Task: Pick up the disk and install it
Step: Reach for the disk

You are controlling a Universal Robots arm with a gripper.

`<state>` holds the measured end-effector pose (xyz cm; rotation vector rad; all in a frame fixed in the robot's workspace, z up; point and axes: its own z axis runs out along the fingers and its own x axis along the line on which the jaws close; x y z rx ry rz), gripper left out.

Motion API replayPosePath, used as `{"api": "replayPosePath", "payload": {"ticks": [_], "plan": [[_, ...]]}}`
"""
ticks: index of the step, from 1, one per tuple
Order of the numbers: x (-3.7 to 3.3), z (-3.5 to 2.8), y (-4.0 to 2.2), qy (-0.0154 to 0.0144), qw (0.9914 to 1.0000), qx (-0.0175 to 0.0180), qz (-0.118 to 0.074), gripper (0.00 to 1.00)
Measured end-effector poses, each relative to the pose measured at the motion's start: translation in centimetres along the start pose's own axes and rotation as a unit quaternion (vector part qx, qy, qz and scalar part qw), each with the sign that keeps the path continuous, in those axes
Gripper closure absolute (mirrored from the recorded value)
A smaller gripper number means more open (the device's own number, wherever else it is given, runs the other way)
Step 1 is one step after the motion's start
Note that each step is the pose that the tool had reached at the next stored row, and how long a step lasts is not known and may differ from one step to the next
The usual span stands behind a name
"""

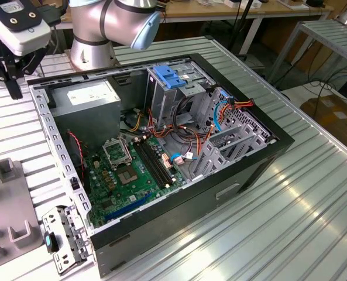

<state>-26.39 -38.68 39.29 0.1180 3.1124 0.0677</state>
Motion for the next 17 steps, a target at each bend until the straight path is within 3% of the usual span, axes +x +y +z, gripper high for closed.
{"api": "replayPosePath", "payload": {"ticks": [3,17], "plan": [[0.86,-0.01,0.1,0.0,1.0,0.0,0.0,0.89],[3.53,-0.08,-0.02,0.0,1.0,0.0,0.0,0.89]]}}
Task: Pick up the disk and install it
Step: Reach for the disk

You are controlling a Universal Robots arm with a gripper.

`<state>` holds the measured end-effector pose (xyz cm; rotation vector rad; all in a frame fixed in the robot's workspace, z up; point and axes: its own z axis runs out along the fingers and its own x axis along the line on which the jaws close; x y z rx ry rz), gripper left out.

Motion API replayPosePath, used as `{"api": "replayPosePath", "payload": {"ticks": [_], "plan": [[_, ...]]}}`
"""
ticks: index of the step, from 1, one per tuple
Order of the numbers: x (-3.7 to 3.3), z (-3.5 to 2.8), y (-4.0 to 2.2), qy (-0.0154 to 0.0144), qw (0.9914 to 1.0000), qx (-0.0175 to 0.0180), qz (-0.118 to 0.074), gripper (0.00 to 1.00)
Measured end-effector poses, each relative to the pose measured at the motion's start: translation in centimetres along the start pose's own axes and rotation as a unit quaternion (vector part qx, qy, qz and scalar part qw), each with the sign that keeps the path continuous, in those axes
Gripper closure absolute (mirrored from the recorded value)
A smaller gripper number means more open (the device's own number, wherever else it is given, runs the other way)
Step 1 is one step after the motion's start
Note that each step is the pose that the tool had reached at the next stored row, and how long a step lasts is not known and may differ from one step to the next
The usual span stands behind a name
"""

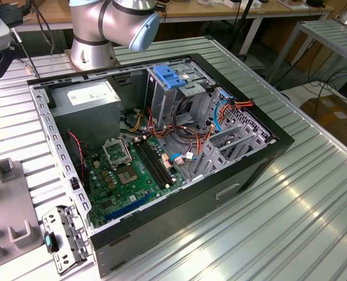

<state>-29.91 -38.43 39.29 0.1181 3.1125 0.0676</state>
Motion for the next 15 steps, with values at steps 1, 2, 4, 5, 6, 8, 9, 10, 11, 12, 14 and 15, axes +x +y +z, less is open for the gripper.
{"api": "replayPosePath", "payload": {"ticks": [1,2,4,5,6,8,9,10,11,12,14,15], "plan": [[0.22,0.0,-0.01,0.0,1.0,0.0,0.0,0.89],[0.52,-0.01,-0.03,0.0,1.0,0.0,0.0,0.89],[0.96,-0.02,-0.05,0.0,1.0,0.0,0.0,0.89],[1.27,-0.03,-0.07,0.0,1.0,0.0,0.0,0.89],[1.68,-0.04,-0.08,0.0,1.0,0.0,0.0,0.89],[2.53,-0.07,-0.13,0.0,1.0,0.0,0.0,0.89],[2.77,-0.07,-0.14,-0.0001,1.0,0.0,0.0,0.89],[2.95,-0.08,-0.15,0.0,1.0,0.0,0.0,0.89],[3.16,-0.08,-0.16,0.0,1.0,0.0,0.0,0.89],[3.41,-0.09,-0.17,0.0,1.0,0.0,0.0,0.89],[4.15,-0.11,-0.21,0.0,1.0,0.0,0.0,0.89],[4.38,-0.12,-0.22,0.0,1.0,0.0,0.0,0.89]]}}
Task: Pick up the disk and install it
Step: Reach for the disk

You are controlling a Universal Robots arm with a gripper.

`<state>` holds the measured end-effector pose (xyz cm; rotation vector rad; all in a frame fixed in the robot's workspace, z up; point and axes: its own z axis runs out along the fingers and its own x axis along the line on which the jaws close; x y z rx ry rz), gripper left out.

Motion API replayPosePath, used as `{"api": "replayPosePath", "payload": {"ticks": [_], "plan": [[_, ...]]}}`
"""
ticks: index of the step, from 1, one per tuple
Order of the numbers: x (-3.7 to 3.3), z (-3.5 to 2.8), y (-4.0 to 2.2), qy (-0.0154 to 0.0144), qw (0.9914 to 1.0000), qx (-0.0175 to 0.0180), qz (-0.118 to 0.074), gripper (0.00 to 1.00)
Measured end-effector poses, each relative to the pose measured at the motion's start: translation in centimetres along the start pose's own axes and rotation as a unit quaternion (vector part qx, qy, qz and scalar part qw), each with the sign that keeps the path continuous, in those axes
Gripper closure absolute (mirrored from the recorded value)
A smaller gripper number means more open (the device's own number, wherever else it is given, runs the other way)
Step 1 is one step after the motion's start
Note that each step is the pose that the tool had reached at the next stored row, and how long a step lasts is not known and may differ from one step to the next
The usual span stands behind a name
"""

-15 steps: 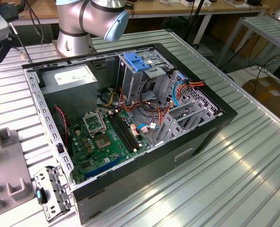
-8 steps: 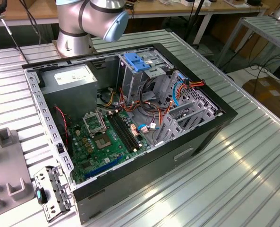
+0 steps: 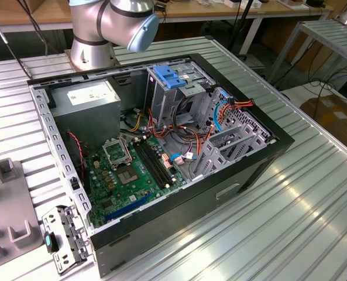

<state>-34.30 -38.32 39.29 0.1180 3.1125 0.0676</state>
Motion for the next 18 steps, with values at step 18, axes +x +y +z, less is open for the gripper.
{"api": "replayPosePath", "payload": {"ticks": [18], "plan": [[4.51,-0.11,-0.21,-0.0001,1.0,0.0,0.0,0.89]]}}
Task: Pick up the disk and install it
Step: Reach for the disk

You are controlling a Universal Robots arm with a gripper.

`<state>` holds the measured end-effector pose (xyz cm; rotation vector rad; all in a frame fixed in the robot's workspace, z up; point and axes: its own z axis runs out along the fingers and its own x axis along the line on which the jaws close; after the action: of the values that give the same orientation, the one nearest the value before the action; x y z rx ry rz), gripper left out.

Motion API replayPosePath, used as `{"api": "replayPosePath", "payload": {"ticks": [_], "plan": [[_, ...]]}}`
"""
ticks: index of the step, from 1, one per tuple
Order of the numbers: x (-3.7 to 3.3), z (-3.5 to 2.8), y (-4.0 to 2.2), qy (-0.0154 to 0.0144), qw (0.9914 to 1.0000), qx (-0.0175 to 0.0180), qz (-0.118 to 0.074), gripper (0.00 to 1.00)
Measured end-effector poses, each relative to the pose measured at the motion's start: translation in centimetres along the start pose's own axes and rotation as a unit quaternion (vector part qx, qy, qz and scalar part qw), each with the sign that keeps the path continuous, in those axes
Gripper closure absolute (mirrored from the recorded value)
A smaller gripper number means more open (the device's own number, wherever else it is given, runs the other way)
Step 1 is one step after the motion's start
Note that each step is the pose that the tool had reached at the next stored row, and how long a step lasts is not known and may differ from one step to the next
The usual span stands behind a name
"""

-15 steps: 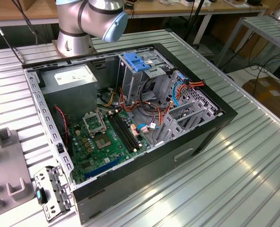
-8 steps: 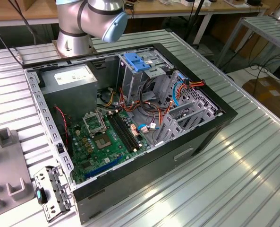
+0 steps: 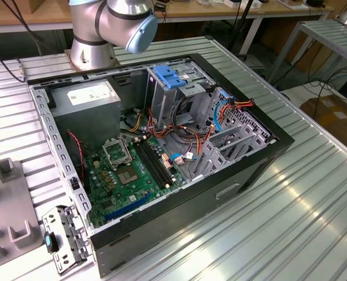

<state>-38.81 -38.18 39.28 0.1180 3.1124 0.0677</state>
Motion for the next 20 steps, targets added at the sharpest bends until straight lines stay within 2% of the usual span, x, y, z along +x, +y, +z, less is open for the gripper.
{"api": "replayPosePath", "payload": {"ticks": [2,15,18,20], "plan": [[0.79,-0.02,-0.04,0.0,1.0,0.0,0.0,0.89],[4.2,-0.12,-0.25,0.0001,1.0,0.0,0.0,0.89],[5.31,-0.14,-0.26,0.0,1.0,0.0,0.0,0.89],[5.78,-0.15,-0.25,0.0,1.0,0.0,0.0,0.89]]}}
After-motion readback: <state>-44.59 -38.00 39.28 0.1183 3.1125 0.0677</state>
